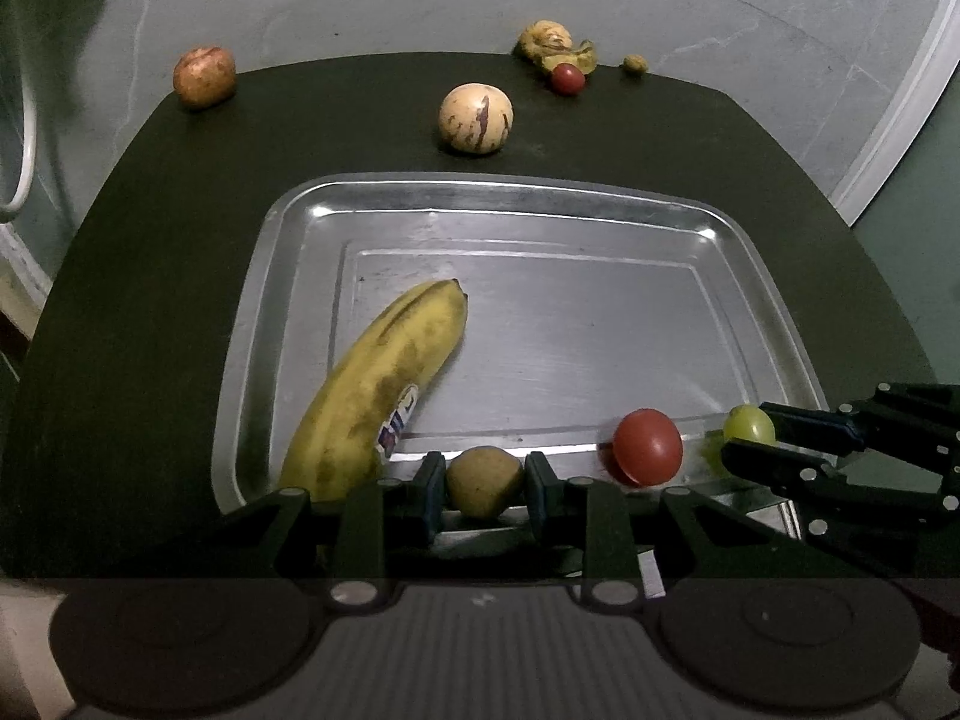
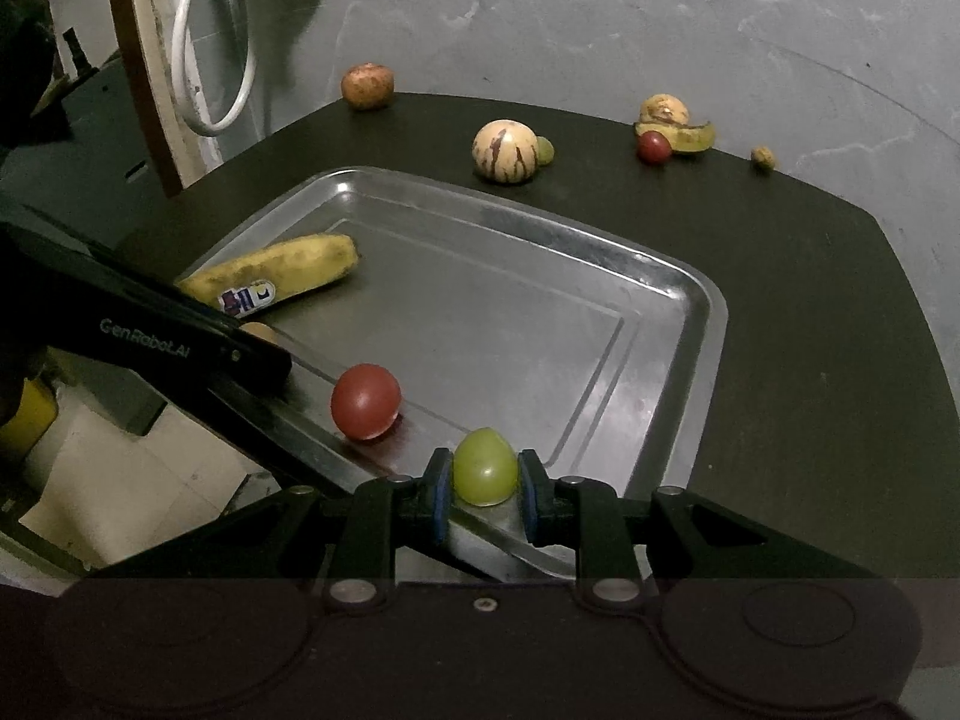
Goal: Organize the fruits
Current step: 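Place the kiwi in the tray with the left tool while the right tool places the grape, then lift both tools away from the tray toward the melon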
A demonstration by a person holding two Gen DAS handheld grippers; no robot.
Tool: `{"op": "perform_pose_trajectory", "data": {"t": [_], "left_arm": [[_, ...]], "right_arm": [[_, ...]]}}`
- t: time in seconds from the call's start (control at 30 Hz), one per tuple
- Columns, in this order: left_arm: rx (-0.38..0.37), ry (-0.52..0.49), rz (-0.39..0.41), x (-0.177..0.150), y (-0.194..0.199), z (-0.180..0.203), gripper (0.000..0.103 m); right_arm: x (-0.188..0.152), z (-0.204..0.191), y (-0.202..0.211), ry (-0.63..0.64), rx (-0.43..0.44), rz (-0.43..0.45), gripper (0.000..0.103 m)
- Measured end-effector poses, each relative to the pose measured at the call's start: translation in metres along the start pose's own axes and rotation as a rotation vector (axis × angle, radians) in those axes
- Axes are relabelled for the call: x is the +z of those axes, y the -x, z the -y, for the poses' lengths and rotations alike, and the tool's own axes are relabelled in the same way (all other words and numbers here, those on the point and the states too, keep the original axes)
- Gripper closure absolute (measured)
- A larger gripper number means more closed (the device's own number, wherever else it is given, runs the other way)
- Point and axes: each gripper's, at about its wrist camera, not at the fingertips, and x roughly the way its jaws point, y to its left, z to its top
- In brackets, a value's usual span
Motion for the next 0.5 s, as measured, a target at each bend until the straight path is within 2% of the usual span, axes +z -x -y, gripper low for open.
{"op": "perform_pose_trajectory", "data": {"t": [0.1,0.23,0.3,0.37,0.5], "left_arm": [[0.001,0.0,0.001,-0.001,0.0,0.0,0.072],[-0.007,0.0,0.004,-0.002,0.0,0.0,0.068],[-0.013,0.002,0.006,-0.002,0.002,0.0,0.059],[-0.029,0.0,0.014,-0.002,0.006,0.0,0.037],[-0.04,0.005,0.032,-0.002,0.021,0.001,0.022]], "right_arm": [[-0.001,0.0,0.001,-0.005,-0.006,0.003,0.077],[-0.002,0.001,0.007,-0.013,-0.025,0.023,0.061],[-0.001,0.001,0.013,-0.011,-0.032,0.037,0.057],[-0.001,0.0,0.019,-0.004,-0.042,0.052,0.049],[-0.001,-0.001,0.03,0.001,-0.058,0.071,0.04]]}}
